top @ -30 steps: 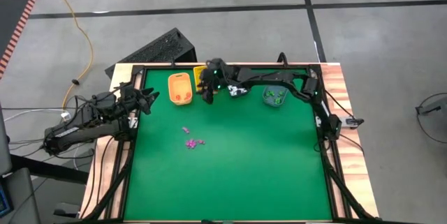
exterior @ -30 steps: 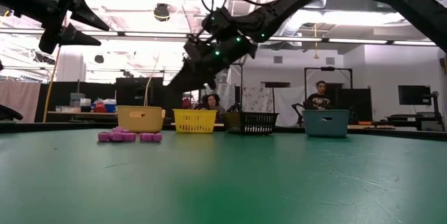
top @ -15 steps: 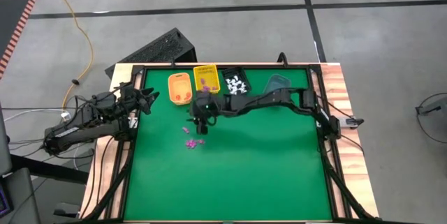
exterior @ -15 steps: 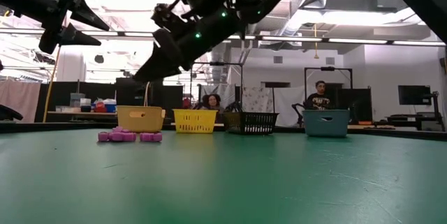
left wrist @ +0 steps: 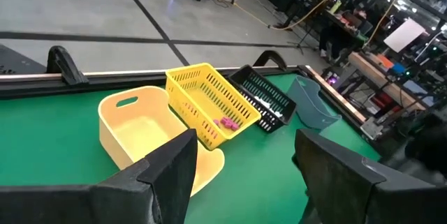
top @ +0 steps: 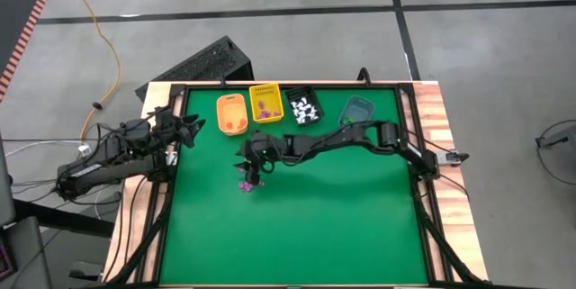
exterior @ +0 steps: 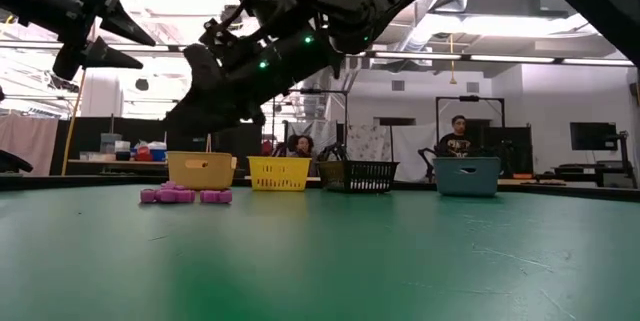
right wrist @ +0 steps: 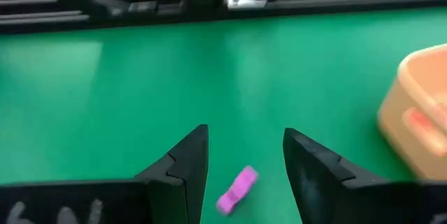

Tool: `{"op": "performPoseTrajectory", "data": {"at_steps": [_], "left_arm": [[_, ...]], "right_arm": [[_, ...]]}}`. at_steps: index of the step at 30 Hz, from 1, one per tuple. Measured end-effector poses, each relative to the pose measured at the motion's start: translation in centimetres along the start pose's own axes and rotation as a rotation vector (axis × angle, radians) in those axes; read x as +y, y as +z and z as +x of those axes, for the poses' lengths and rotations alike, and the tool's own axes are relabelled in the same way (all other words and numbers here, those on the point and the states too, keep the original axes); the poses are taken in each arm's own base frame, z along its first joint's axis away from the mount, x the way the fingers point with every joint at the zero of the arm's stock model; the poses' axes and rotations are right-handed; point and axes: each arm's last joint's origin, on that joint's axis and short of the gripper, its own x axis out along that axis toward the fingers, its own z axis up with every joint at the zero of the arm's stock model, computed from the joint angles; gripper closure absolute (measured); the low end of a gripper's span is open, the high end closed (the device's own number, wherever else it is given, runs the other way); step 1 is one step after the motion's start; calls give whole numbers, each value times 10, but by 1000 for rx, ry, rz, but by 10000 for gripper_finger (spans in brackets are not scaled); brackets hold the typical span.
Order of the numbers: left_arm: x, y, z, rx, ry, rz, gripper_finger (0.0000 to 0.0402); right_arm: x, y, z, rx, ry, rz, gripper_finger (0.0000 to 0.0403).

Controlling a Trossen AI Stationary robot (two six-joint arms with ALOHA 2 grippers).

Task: Sort Halloween decoration
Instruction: Put the pink skeleton toy into the yellow bin

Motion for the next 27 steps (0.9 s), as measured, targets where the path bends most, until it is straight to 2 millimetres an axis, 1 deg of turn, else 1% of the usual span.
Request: {"op": "performPoseTrajectory", "data": {"at_steps": [7,10,13,16,21,27], "left_arm": [[0,0,0,-2,-2,-4,170],[0,0,0,-2,-1,6,170],[0,0,0,-1,0,14,170],[0,0,0,1,-2,16,170],[0,0,0,2,-2,28,170],[1,0,0,-2,15,50,170]], "right_arm": [[6,-17,12,17,-48,22,223],[8,-19,13,19,-82,22,223],[8,-24,19,-2,-127,66,223],[7,-31,24,-21,-128,124,223],[7,-32,25,-23,-133,189,223],[8,-33,25,-26,-169,191,223]]}}
